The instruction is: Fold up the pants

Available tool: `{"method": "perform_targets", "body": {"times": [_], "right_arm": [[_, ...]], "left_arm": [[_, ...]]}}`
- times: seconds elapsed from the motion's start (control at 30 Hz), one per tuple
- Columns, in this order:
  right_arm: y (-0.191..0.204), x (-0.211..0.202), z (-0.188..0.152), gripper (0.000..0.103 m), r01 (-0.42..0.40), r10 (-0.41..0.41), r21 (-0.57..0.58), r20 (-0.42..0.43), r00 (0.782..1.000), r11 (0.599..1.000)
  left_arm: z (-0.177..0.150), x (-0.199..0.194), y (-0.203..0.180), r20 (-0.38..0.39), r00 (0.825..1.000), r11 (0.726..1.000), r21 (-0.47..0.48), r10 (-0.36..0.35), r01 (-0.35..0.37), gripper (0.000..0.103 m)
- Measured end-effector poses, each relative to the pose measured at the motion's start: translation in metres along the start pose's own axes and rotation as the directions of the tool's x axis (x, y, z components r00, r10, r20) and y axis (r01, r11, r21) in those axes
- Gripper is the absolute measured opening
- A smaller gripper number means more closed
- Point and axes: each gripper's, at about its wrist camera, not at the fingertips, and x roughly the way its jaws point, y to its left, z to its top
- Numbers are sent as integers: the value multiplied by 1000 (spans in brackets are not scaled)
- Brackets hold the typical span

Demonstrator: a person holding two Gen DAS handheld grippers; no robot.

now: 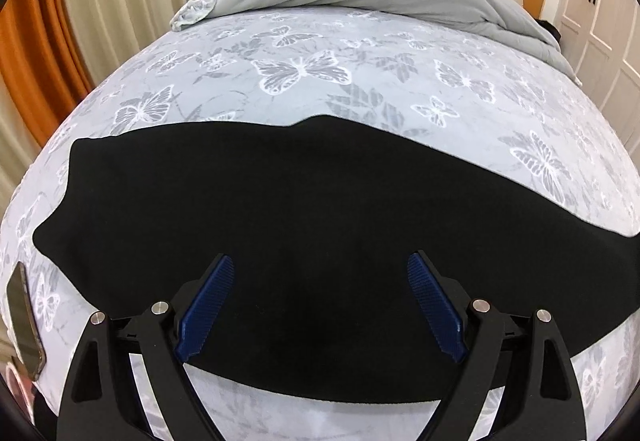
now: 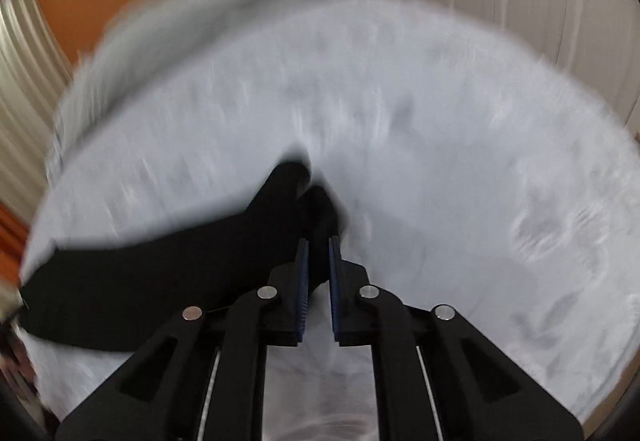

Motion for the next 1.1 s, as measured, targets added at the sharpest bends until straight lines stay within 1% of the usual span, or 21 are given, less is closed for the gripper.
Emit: {"method": "perform_targets", "body": {"times": [0.03, 0.07, 0.17, 0.2, 0.23, 0.27, 0.3, 0.37, 0.43, 0.5, 0.57, 0.6, 0.67, 0.77, 0.87, 0.9, 0.93, 1.0, 1.03, 1.07, 1.1], "right_arm": [[-6, -7, 3, 8, 37, -37, 12, 28, 999, 999], [-15, -1, 1, 8, 68, -68, 27, 7, 998, 997], [-38, 45, -24, 10, 104, -84, 97, -184, 979, 990], [-34, 48, -25, 15, 106, -88, 81, -200, 976, 991], [-26, 44, -23, 16, 121, -110, 47, -192, 975, 992], [-16, 35, -19, 24, 128, -124, 18, -150, 981, 992], [-13, 29, -16, 53, 111, -107, 27, -122, 987, 993], [-15, 18, -11, 77, 84, -79, 79, -63, 995, 993], [-20, 6, -5, 77, 97, -95, 126, -19, 995, 987], [-24, -5, 1, 77, 31, -41, 207, 43, 998, 978], [-22, -1, 5, 80, -27, 13, 214, 67, 998, 977], [-16, 5, 8, 84, -13, 1, 190, 62, 998, 982], [0, 32, 19, 88, 84, -88, 89, 40, 995, 993], [10, 83, 23, 87, 74, -74, -4, -110, 991, 997], [30, 114, 14, 49, 60, -79, -119, -163, 984, 991], [38, 107, 18, 21, 43, -64, -141, -150, 987, 989], [43, 95, 22, 20, 7, -26, -132, -142, 990, 991], [64, 43, 35, 19, -33, 36, -177, 12, 999, 984], [74, 10, 39, 19, -14, 40, -222, 112, 993, 975], [73, -4, 41, 18, 26, 15, -227, 173, 985, 974], [65, -2, 41, 10, 74, -33, -211, 189, 981, 975]], "left_arm": [[1, -1, 2, 2, 1000, 1000, -8, -1, 1, 86], [2, -1, 4, 3, 1000, 1000, -15, -5, 5, 86], [3, 4, 7, -15, 1000, 1000, -24, -5, 4, 86], [3, 6, 8, -29, 1000, 999, -30, -11, 10, 86], [3, 7, 9, -40, 999, 999, -38, -23, 22, 86], [3, 7, 10, -47, 998, 998, -45, -36, 34, 86], [3, 6, 11, -56, 997, 997, -54, -58, 55, 86], [3, 4, 11, -52, 996, 996, -58, -70, 67, 86], [3, 0, 11, -30, 999, 998, -44, -44, 43, 86], [3, -3, 13, -12, 1000, 999, -35, -18, 18, 86], [4, -4, 15, -12, 1000, 999, -41, -24, 23, 86], [5, -4, 16, -15, 999, 998, -49, -30, 29, 86], [4, -3, 17, -18, 999, 998, -55, -31, 30, 86], [2, -2, 17, -20, 1000, 999, -43, -18, 18, 86], [1, 1, 19, -22, 1000, 999, -34, -6, 5, 86], [2, 2, 20, -22, 1000, 999, -35, -2, 1, 86], [3, 3, 22, -24, 1000, 999, -37, 3, -4, 86], [5, 7, 25, -31, 1000, 999, -50, 4, -5, 86], [7, 7, 27, -32, 999, 998, -59, 3, -5, 86], [8, 6, 28, -30, 1000, 998, -68, -4, 2, 86], [10, 6, 29, -26, 1000, 997, -73, -13, 11, 86]]}}
